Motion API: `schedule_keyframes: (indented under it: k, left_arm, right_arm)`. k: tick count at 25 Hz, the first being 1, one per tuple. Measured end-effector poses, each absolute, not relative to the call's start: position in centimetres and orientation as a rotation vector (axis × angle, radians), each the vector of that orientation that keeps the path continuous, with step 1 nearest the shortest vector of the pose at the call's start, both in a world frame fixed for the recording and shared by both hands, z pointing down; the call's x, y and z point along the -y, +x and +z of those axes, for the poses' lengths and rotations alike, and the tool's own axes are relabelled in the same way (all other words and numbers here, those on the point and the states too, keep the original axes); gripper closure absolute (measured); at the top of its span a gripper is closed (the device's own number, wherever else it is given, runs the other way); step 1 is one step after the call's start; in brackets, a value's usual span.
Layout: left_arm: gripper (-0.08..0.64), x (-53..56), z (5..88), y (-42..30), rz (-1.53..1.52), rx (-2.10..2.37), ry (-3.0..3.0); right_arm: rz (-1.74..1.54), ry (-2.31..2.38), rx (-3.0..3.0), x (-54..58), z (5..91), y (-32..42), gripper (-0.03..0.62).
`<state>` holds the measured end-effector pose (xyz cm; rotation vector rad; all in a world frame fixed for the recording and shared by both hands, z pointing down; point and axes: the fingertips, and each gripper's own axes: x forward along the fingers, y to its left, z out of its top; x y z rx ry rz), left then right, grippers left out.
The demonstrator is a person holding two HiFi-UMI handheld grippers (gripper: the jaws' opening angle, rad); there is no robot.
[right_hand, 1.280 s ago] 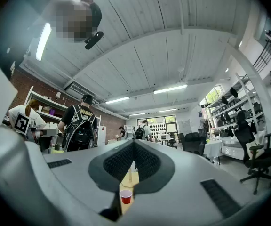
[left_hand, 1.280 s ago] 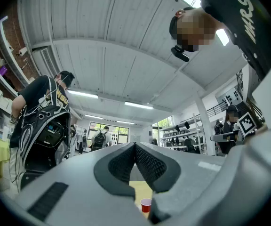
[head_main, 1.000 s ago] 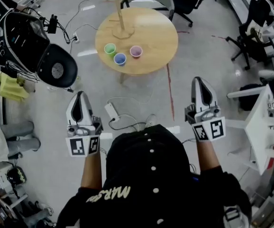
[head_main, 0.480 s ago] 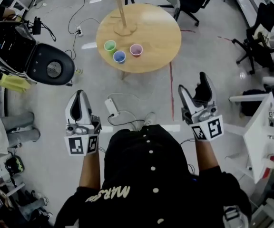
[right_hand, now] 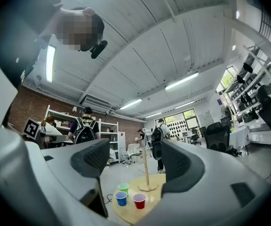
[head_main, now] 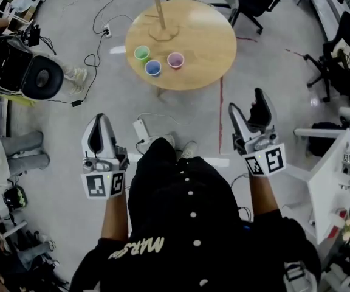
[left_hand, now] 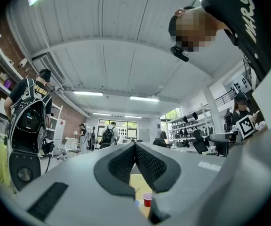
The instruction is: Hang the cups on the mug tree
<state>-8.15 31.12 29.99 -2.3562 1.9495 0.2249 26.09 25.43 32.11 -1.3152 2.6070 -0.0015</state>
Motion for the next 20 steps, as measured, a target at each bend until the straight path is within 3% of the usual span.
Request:
schedule_keyframes:
  k: [20]
  left_arm:
    - [0.558,-15.2,30.3,-14.9,0.352,-1.855,-2.414]
  right_arm:
    - [0.060,-1.393,-2.626,-11.2,30.9,18.5,0.256]
